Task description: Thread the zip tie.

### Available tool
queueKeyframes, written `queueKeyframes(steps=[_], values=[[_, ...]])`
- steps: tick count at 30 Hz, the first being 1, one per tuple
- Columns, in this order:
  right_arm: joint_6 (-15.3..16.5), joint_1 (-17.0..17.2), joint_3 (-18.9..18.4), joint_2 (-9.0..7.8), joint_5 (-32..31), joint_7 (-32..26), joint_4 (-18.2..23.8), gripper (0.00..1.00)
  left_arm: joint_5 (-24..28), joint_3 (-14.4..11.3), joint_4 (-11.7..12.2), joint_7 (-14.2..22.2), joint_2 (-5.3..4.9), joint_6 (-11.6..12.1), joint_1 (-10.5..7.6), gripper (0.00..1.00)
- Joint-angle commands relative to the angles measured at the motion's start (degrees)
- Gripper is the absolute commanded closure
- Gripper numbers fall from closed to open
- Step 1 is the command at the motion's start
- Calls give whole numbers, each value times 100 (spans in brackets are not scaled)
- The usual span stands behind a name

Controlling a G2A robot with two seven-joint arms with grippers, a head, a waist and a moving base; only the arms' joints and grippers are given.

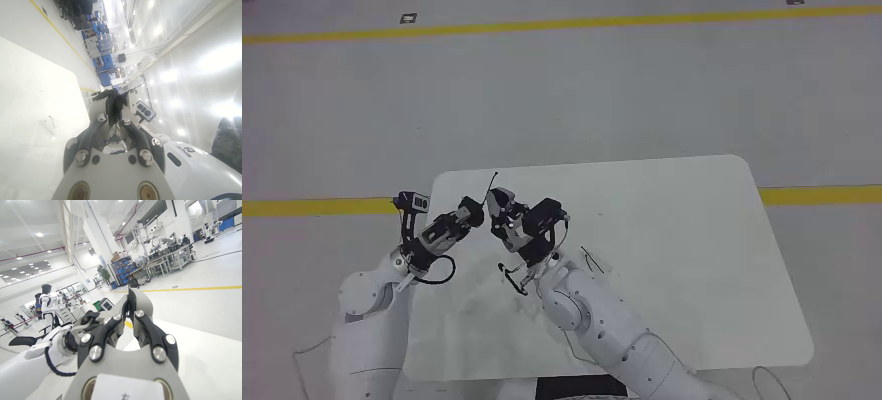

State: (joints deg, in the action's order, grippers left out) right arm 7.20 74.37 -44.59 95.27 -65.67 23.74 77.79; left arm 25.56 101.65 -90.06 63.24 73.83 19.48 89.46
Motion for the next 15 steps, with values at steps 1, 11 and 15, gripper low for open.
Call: queueKeyframes(steps=[1,11,15], values=[[0,6,-4,-1,-13,4,5,100,-4,-7,-3,-32,0,-10,-1,100],[-47,18,-32,5,-51,147,58,100,-20,-147,-99,-279,-75,-52,41,100],[-78,18,-46,12,-45,205,77,100,-8,-175,-85,-316,-108,-40,41,100]])
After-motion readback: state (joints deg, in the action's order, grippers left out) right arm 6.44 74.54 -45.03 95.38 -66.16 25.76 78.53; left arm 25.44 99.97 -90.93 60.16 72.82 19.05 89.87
